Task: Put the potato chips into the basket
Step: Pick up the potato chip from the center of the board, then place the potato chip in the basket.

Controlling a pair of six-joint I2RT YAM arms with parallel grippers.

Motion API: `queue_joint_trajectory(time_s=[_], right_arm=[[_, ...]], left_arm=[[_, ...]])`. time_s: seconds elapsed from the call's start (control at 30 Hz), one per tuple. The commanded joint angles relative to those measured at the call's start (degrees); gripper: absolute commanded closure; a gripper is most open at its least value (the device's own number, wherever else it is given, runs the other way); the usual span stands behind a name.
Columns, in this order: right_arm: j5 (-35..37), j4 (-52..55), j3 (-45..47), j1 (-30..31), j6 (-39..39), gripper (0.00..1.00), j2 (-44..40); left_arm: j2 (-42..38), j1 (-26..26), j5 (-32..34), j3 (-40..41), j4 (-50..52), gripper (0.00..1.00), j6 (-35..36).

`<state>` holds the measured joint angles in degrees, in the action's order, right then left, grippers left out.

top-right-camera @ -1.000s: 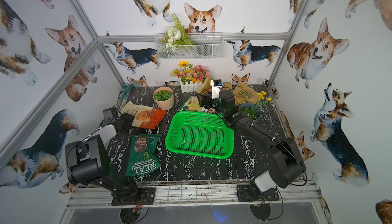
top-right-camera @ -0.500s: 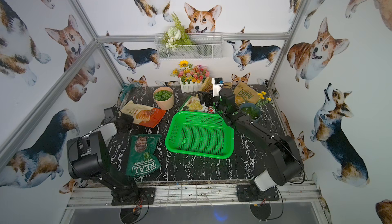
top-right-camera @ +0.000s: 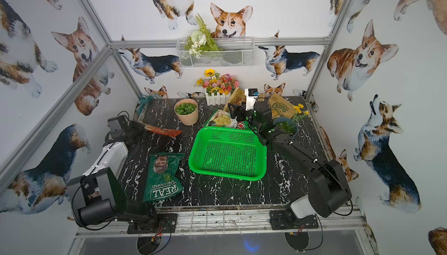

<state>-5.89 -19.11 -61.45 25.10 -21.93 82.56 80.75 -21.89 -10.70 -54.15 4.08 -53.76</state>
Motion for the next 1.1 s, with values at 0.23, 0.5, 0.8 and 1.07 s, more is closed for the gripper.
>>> queue_joint_trajectory(time_s=[0.23, 0.5, 0.8, 1.07], right_arm=[[1.5, -1.9, 0.0, -0.5, -0.2, 0.16, -1.7], [2.4, -3.8, 0.7, -1.5, -0.9, 0.16, -4.0], [1.8, -4.3, 1.6, -3.5, -3.3, 0.17, -6.4], [3.6, -3.3, 5.1, -4.4, -3.1, 0.17, -11.6]], left_arm=[[-10.9, 2.4, -1.9, -5.1, 6.3, 1.00, 0.0], [-20.9, 18.7, 10.0, -7.8, 12.2, 1.00, -3.8], [-22.3, 44.4, 21.3, -7.5, 11.4, 1.00, -21.3], [-15.1, 67.4, 38.5, -9.6, 4.4, 1.00, -35.2]])
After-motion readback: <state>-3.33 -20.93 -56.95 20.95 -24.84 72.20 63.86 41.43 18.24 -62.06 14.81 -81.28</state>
